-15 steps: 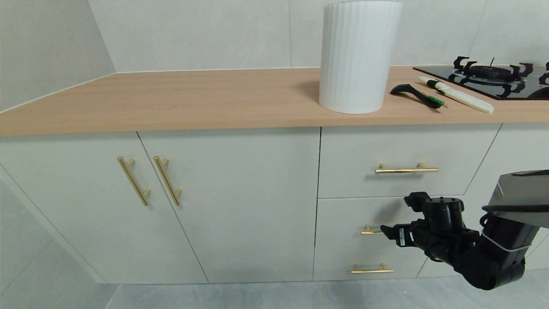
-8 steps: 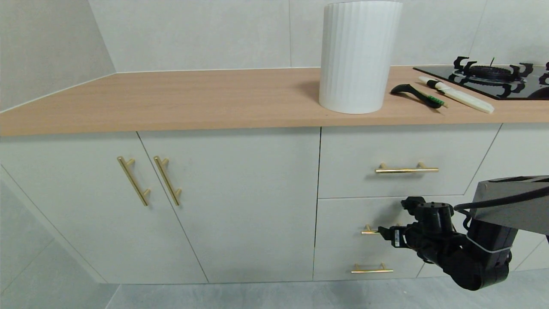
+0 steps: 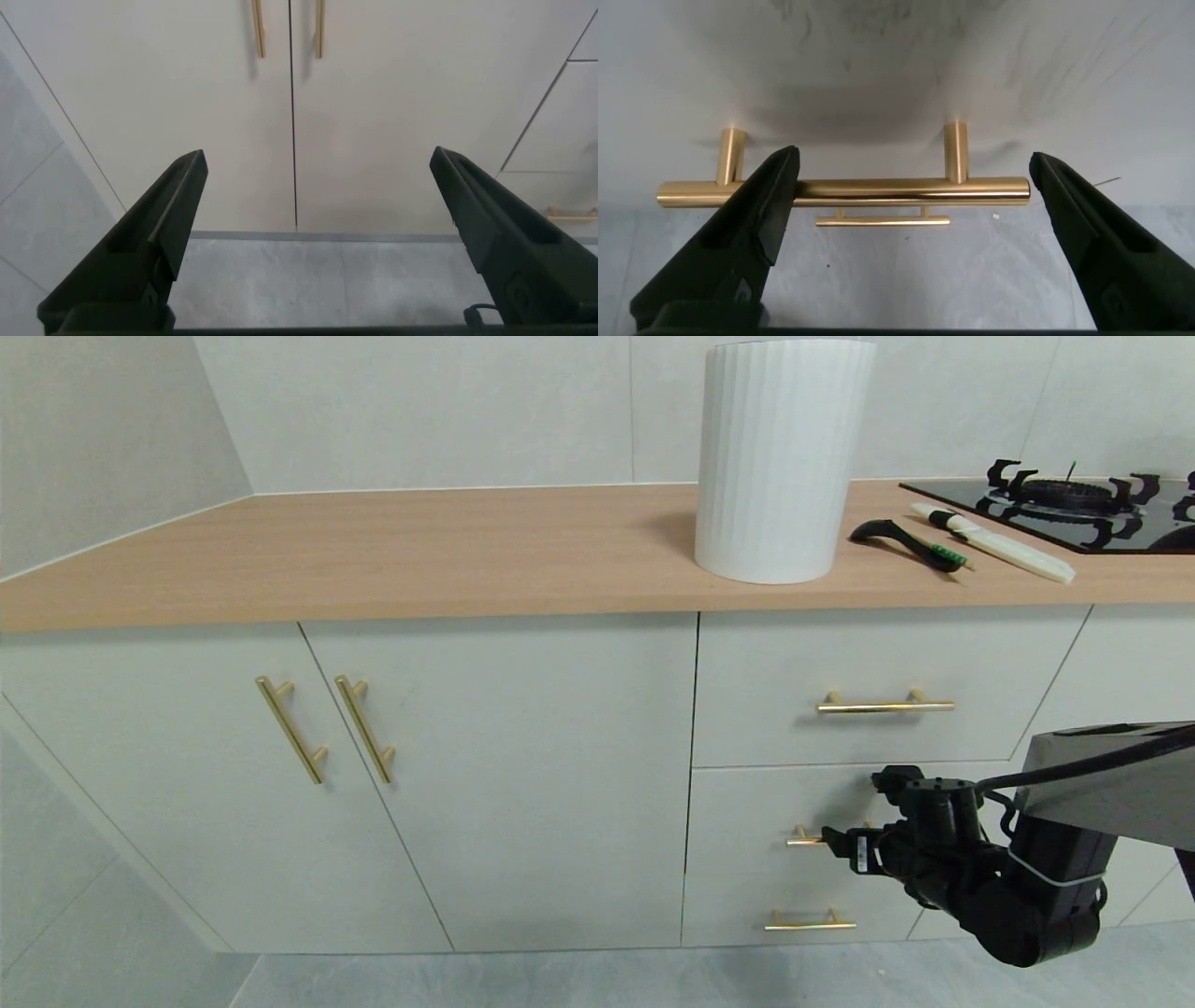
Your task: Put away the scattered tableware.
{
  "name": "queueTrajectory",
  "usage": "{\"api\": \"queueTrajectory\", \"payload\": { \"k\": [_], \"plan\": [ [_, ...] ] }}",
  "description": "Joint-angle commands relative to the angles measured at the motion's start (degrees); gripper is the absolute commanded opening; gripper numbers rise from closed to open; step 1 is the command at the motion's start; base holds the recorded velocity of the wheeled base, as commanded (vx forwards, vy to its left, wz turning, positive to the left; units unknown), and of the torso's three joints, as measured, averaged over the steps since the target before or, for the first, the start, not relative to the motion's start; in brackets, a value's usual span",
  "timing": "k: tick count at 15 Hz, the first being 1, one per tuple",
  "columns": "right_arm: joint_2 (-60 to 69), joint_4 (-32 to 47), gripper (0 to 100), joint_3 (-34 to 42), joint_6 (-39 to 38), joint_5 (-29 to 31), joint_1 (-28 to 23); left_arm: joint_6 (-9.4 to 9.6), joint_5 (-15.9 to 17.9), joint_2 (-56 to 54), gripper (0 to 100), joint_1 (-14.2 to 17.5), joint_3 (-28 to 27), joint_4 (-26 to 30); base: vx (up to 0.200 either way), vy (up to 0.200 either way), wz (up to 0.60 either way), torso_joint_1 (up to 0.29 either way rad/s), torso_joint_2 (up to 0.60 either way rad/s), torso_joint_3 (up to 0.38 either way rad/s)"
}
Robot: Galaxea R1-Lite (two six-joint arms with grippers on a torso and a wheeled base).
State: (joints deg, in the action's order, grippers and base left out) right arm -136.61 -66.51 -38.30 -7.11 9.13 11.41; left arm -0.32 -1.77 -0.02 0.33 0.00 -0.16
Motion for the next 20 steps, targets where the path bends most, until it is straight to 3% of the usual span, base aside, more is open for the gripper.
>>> {"api": "queueTrajectory", "payload": {
  "k": [1,10,13,20],
  "plan": [
    [-0.24,0.33,100,0.16,0.08,0.01,0.02,-0.03,-0.08,0.02,100,0.02,0.00,-0.02,0.000,0.000,0.00,0.000,0.00,0.000],
    [0.55,1.21,100,1.30,0.43,0.01,0.02,-0.03,0.01,0.02,100,0.02,0.00,-0.02,0.000,0.000,0.00,0.000,0.00,0.000],
    [3.72,5.87,100,2.09,0.43,-0.08,0.02,-0.03,-0.08,0.02,100,0.02,0.00,-0.02,0.000,0.000,0.00,0.000,0.00,0.000],
    [37.64,41.02,100,2.53,2.71,-7.81,0.81,-0.03,-0.08,0.02,100,0.02,0.00,-0.02,0.000,0.000,0.00,0.000,0.00,0.000]
  ]
}}
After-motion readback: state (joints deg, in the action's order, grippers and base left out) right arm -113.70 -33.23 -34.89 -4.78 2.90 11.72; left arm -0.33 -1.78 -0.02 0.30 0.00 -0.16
